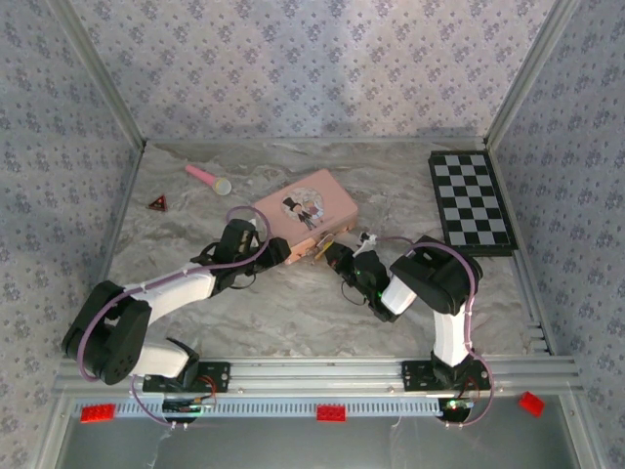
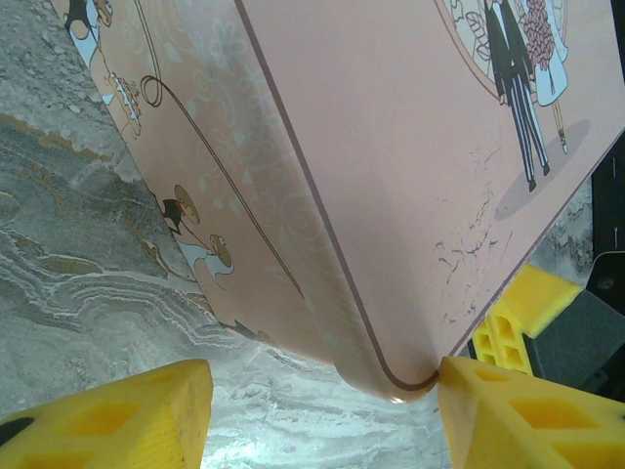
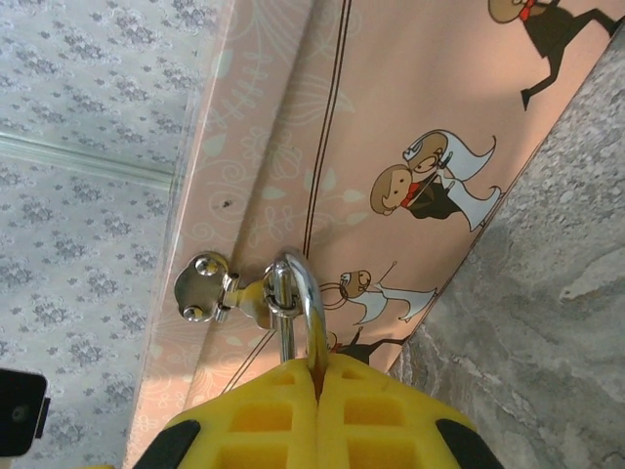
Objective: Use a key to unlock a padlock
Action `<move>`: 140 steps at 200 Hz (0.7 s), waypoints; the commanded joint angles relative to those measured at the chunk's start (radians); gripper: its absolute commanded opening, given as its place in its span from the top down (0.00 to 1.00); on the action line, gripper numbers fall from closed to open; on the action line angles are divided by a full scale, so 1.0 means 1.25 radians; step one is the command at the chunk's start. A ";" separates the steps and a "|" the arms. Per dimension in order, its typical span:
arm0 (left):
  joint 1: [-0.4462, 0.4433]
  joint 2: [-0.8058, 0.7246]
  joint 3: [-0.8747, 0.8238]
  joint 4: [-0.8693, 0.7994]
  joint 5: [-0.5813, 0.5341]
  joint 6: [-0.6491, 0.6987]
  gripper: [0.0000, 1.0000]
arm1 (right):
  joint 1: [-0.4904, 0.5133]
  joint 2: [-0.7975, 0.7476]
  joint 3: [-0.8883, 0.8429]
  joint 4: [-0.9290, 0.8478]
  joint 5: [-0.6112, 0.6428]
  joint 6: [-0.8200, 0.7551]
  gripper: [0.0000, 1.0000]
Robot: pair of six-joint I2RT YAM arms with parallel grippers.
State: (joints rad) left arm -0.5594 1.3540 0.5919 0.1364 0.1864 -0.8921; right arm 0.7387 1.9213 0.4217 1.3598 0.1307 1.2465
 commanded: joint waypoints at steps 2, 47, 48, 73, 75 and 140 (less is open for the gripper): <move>-0.005 0.016 0.022 0.025 -0.009 -0.023 0.38 | -0.015 -0.005 0.025 0.025 0.067 0.026 1.00; -0.020 0.029 0.055 0.039 -0.008 -0.031 0.38 | -0.018 -0.005 0.045 0.024 0.088 0.037 1.00; -0.020 0.029 0.056 0.039 -0.008 -0.030 0.38 | -0.019 -0.005 0.045 0.024 0.087 0.037 1.00; -0.020 0.034 0.056 0.038 -0.009 -0.029 0.38 | -0.030 -0.016 0.039 0.024 0.087 0.033 1.00; -0.020 0.035 0.056 0.038 -0.009 -0.028 0.38 | -0.030 -0.017 0.037 0.024 0.087 0.033 1.00; -0.020 0.028 0.046 0.041 -0.011 -0.027 0.38 | -0.053 -0.050 -0.009 0.025 0.081 0.019 1.00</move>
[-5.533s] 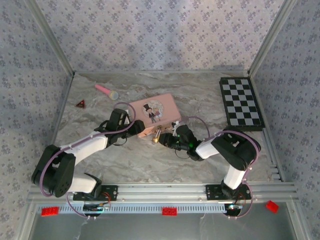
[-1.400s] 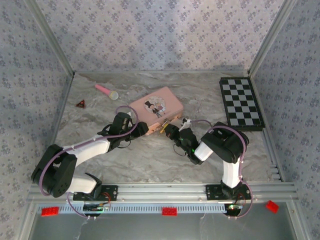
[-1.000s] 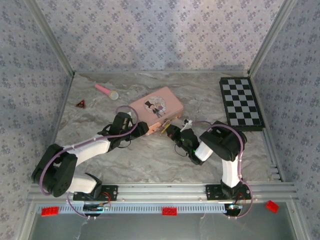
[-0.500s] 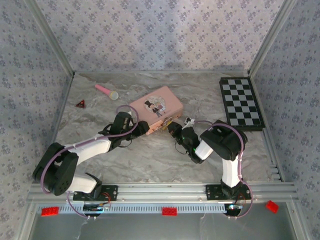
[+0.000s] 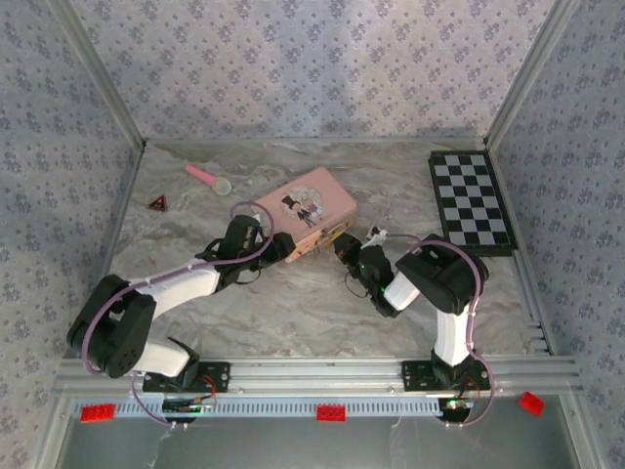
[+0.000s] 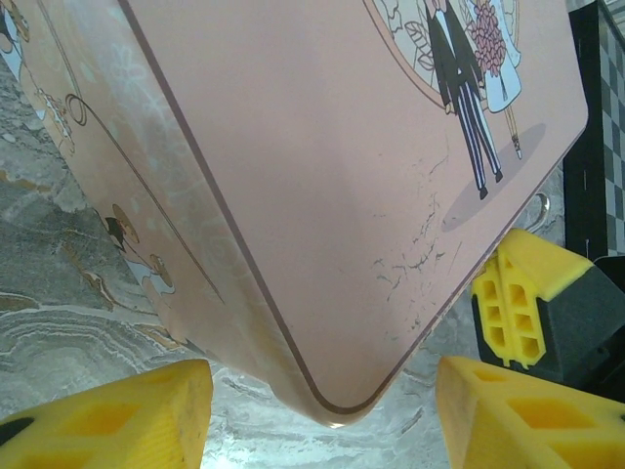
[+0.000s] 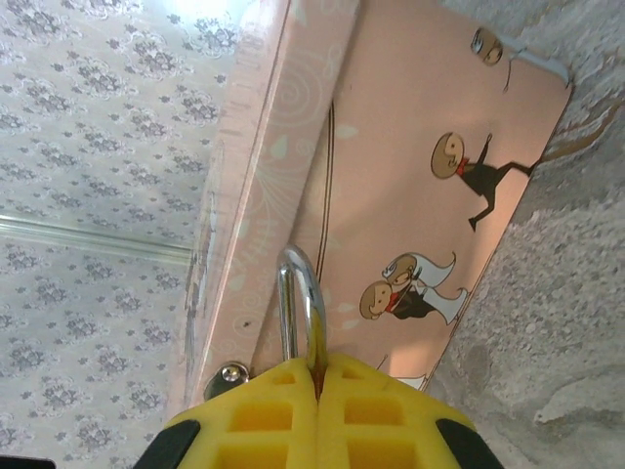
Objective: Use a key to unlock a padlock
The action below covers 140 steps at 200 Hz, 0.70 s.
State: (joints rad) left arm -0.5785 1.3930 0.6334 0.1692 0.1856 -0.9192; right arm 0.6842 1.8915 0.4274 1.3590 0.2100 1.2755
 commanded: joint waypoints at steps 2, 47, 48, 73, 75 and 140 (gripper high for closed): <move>-0.005 -0.004 0.014 0.013 -0.011 -0.002 0.38 | -0.010 -0.027 -0.014 0.026 0.016 -0.005 1.00; 0.036 -0.043 0.027 -0.057 0.028 0.063 0.38 | -0.012 -0.079 -0.042 -0.024 -0.004 -0.041 1.00; 0.036 -0.046 0.027 -0.061 0.026 0.065 0.38 | -0.012 -0.080 -0.043 -0.026 -0.004 -0.042 1.00; 0.036 -0.148 0.023 -0.178 -0.062 0.144 0.38 | -0.002 -0.134 -0.085 -0.063 -0.010 -0.069 1.00; 0.036 -0.157 0.020 -0.184 -0.068 0.149 0.38 | -0.001 -0.138 -0.088 -0.065 -0.012 -0.073 1.00; 0.097 -0.443 -0.156 -0.202 -0.133 0.210 0.34 | 0.058 -0.209 -0.177 -0.089 -0.084 -0.088 1.00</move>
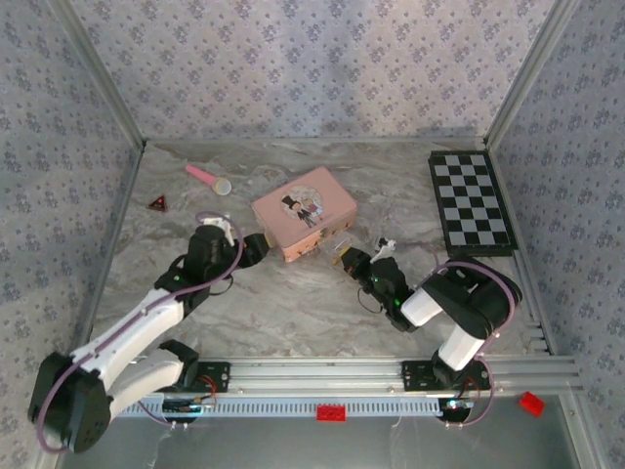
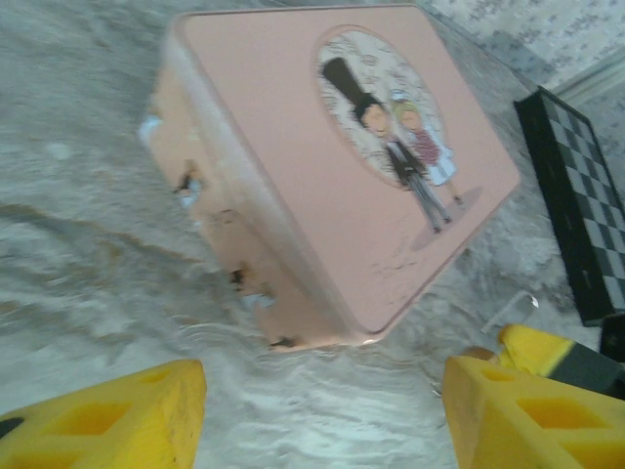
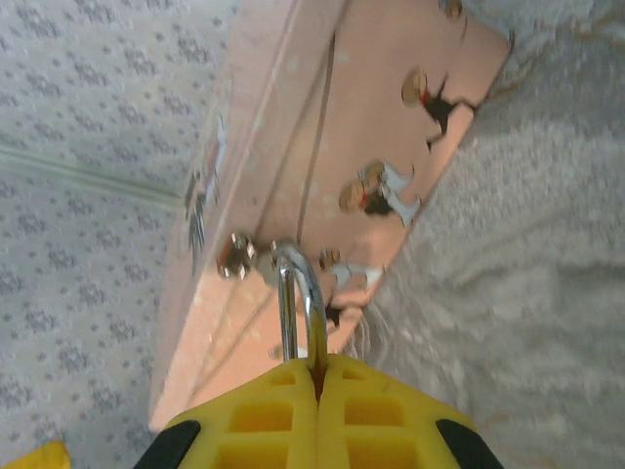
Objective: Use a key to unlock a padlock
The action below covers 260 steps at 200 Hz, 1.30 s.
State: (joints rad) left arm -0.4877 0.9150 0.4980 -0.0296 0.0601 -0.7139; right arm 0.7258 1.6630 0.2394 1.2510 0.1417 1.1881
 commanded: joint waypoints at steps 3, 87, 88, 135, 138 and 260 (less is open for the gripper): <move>0.027 -0.071 -0.053 -0.045 -0.035 0.048 0.33 | 0.028 -0.029 -0.030 -0.003 -0.031 -0.018 1.00; 0.124 -0.181 -0.111 -0.054 -0.048 0.090 0.28 | 0.112 -0.269 -0.063 -0.297 -0.046 -0.073 1.00; 0.125 -0.181 -0.111 -0.054 -0.048 0.090 0.28 | 0.112 -0.273 -0.063 -0.303 -0.046 -0.074 1.00; 0.144 -0.172 -0.126 -0.038 -0.047 0.069 0.27 | 0.111 -0.521 -0.048 -0.673 -0.063 -0.096 1.00; 0.146 -0.175 -0.127 -0.039 -0.048 0.068 0.27 | 0.112 -0.543 -0.049 -0.700 -0.060 -0.095 1.00; 0.177 -0.134 -0.138 0.002 -0.022 0.035 0.26 | 0.179 -0.629 -0.035 -0.916 -0.075 -0.104 1.00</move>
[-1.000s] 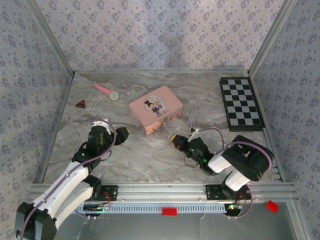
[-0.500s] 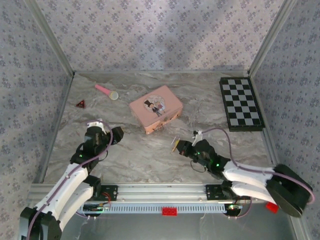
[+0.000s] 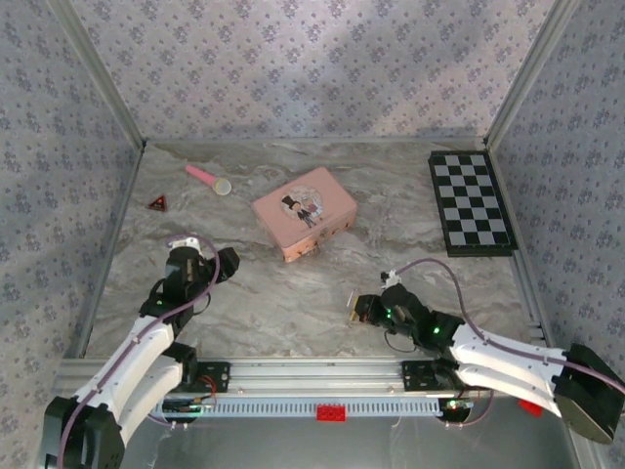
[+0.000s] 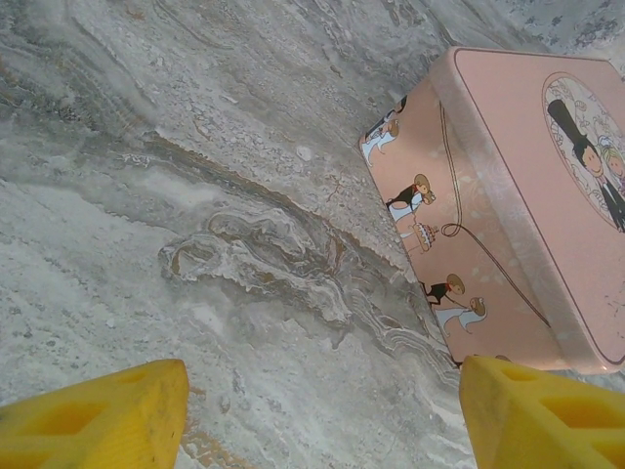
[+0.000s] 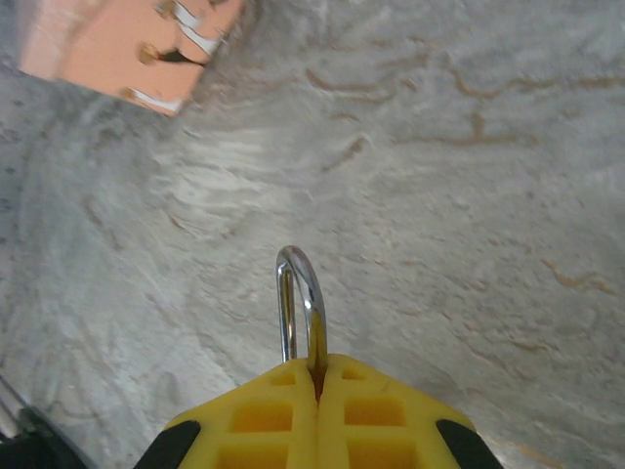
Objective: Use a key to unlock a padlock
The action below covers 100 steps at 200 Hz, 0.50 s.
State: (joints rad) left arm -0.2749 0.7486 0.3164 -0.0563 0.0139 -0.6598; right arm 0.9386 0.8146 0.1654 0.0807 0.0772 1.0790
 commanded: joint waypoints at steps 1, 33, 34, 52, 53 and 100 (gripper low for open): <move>0.007 -0.001 0.008 0.023 0.015 -0.008 0.26 | 0.009 0.051 0.027 0.021 -0.026 -0.019 1.00; 0.009 0.003 0.007 0.019 0.024 -0.005 0.26 | 0.017 0.146 0.071 0.014 -0.050 -0.045 1.00; 0.009 0.003 0.007 0.019 0.023 -0.005 0.26 | 0.017 0.148 0.072 0.015 -0.050 -0.046 1.00; 0.010 0.005 0.006 0.017 0.023 -0.008 0.26 | 0.017 0.193 0.086 0.032 -0.053 -0.053 1.00; 0.010 0.005 0.006 0.017 0.023 -0.008 0.26 | 0.017 0.194 0.087 0.032 -0.053 -0.054 1.00; 0.012 -0.001 0.009 0.013 0.034 -0.002 0.25 | 0.017 0.236 0.118 0.029 -0.055 -0.082 1.00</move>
State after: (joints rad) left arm -0.2680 0.7502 0.3164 -0.0551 0.0372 -0.6636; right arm 0.9562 1.1053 0.2802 0.1123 0.0135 1.0115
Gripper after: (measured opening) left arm 0.745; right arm 0.051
